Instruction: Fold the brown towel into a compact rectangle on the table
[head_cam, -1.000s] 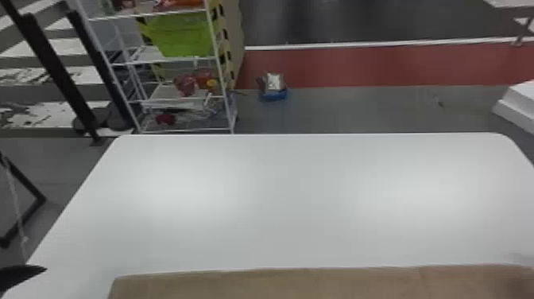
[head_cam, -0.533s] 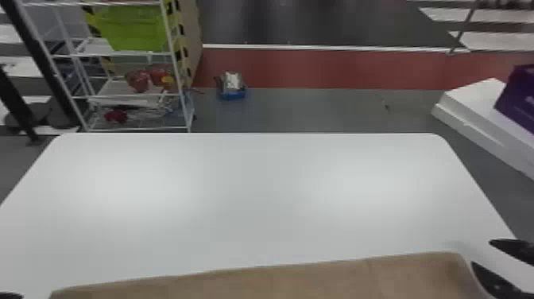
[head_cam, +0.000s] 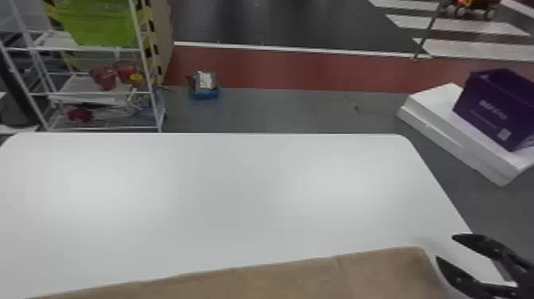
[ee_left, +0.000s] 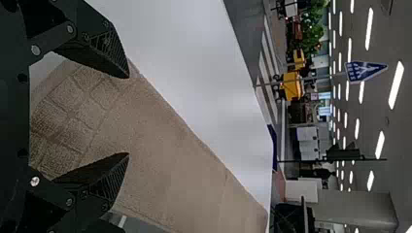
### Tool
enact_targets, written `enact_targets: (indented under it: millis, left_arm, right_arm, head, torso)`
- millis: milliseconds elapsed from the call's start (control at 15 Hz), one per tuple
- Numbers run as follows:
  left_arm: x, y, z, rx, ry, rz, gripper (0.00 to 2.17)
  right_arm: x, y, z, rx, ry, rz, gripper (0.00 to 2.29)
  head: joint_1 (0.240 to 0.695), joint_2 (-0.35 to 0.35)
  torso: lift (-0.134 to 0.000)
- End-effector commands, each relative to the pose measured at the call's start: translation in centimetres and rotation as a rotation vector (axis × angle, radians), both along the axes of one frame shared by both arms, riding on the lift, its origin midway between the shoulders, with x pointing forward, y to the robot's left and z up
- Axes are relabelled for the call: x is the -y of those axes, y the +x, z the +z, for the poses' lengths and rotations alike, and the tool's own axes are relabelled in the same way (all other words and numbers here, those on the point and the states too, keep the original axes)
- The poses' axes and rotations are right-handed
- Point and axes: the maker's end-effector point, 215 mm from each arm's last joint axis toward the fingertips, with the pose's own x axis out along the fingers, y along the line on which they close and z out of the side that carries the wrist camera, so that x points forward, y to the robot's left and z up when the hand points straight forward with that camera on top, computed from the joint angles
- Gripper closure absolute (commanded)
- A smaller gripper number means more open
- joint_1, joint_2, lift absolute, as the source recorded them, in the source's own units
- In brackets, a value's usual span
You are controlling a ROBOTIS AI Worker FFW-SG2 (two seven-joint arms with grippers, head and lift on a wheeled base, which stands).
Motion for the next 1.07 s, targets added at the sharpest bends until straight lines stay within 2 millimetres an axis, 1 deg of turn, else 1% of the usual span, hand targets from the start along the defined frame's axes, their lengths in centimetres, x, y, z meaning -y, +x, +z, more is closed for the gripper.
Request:
enact_targets:
  millis: [0,200,333,533,667,800,933,1000]
  left_arm:
    - [0.0,-0.1,-0.9,-0.025,0.014,0.0,0.38]
    - [-0.5,0.0,-2.1,-0.06,0.032,0.009,0.38]
    - [-0.4,0.0,-2.7,-0.08,0.04,0.006,0.38]
    - [-0.8,-0.3,-3.7,-0.134,0.03,0.022,0.38]
    - [-0.8,-0.3,-3.6,-0.133,0.032,0.023,0.38]
    - [-1.3,-0.1,-2.9,-0.119,0.029,0.031,0.38]
    - [-1.5,0.1,-2.9,-0.118,0.037,0.034,0.38]
    - [-2.0,0.2,-2.9,-0.119,0.045,0.044,0.38]
  right_arm:
    - [0.3,-0.1,0.0,-0.003,-0.005,-0.001,0.46]
    - [0.5,-0.3,-0.2,-0.009,-0.01,0.001,0.46]
    - [0.5,-0.3,-0.1,-0.009,-0.012,0.004,0.46]
    - [0.6,-0.2,-0.1,-0.011,-0.022,0.007,0.46]
    - [0.6,-0.2,-0.1,-0.012,-0.025,0.008,0.46]
    - [0.7,-0.1,0.0,-0.009,-0.027,0.008,0.46]
    - [0.7,-0.2,-0.1,-0.013,-0.028,0.007,0.46]
    - [0.7,-0.2,-0.1,-0.011,-0.028,0.007,0.46]
  head:
    - [0.695,-0.116]
    - [0.695,-0.121]
    - [0.695,-0.119]
    - [0.695,-0.119]
    - [0.695,-0.117]
    - [0.695,-0.115]
    - [0.695,-0.11]
    - [0.695,-0.105]
  torso:
    - [-0.123]
    - [-0.123]
    - [-0.123]
    - [-0.123]
    - [-0.123]
    - [-0.123]
    - [-0.123]
    - [-0.123]
